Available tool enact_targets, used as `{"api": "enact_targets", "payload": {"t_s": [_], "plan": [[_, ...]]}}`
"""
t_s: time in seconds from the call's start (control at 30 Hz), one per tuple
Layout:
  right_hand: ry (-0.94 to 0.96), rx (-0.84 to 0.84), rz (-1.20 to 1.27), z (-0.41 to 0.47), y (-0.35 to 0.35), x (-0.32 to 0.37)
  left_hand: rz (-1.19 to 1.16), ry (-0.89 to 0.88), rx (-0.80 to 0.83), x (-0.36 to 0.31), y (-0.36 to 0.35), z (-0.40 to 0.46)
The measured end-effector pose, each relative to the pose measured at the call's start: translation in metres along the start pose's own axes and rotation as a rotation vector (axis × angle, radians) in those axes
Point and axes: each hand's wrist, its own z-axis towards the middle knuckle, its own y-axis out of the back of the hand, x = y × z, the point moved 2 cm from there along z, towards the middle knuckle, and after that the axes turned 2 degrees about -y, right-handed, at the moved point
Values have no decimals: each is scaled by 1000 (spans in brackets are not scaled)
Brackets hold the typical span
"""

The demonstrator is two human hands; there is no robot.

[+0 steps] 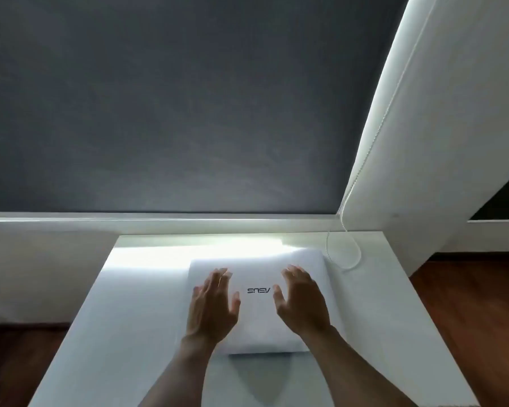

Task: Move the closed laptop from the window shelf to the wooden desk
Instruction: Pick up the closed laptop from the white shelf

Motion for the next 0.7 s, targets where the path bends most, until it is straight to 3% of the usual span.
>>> {"api": "enact_targets", "payload": {"t_s": [0.43,0.7], "plan": [[9,57,-156,-29,-19,-29,173,95,207,6,-8,-16],[-95,91,-92,-34,-6,-64,171,104,190,26,1,-21]]}}
